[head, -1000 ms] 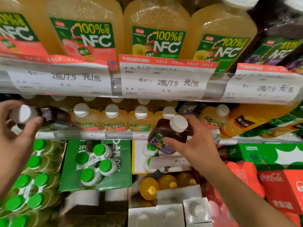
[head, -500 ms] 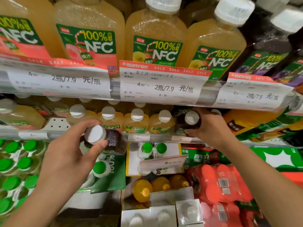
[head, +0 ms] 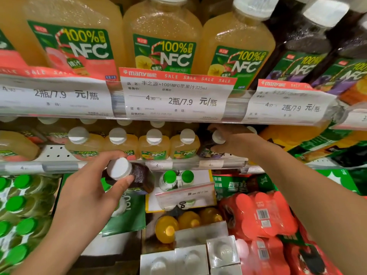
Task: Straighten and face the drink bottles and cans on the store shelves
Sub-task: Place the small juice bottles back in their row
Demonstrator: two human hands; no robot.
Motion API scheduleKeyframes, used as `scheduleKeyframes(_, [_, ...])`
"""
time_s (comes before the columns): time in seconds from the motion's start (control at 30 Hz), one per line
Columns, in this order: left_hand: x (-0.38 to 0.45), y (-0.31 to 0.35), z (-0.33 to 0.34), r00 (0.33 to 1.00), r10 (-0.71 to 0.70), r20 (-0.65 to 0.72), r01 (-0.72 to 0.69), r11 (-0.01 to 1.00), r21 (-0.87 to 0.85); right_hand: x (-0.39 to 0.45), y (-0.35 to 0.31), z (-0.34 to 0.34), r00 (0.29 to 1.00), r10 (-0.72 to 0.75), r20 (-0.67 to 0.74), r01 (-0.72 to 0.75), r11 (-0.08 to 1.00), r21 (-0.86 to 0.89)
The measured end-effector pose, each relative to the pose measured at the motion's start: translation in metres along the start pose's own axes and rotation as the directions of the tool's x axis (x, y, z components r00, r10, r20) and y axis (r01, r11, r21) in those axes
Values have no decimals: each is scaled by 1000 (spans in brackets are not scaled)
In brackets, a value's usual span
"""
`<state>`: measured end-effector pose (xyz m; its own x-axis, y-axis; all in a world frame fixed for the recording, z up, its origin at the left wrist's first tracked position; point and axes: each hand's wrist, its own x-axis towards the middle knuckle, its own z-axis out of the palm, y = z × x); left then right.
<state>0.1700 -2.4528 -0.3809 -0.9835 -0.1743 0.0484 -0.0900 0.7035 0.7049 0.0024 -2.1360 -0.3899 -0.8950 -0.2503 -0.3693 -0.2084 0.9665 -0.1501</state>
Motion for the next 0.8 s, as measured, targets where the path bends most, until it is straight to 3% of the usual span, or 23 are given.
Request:
scheduleKeyframes(0.1, [3, 1, 5, 999, -28, 15, 28, 999, -18, 0, -15, 1, 998, -47, -47, 49, 998, 40])
scheduleKeyframes(0.23, [5, -1, 12, 998, -47, 39, 49, 997, -52, 7, -39, 16, 975, -192, -113, 187, 981, -46])
scheduleKeyframes(0.57, [5, 2, 20, 998, -25, 58, 27, 999, -36, 13, -47, 18, 984, -155, -93, 148, 986, -79])
scheduleKeyframes(0.7, [7, 4, 17, 999, 9, 52, -8, 999, -33, 4, -33, 10, 981, -178, -82, 161, 971, -178])
scheduleKeyframes(0.8, [10, 3, 19, 999, -2, 47, 4, 1000, -29, 0, -15, 1, 997, -72, -35, 55, 931, -362])
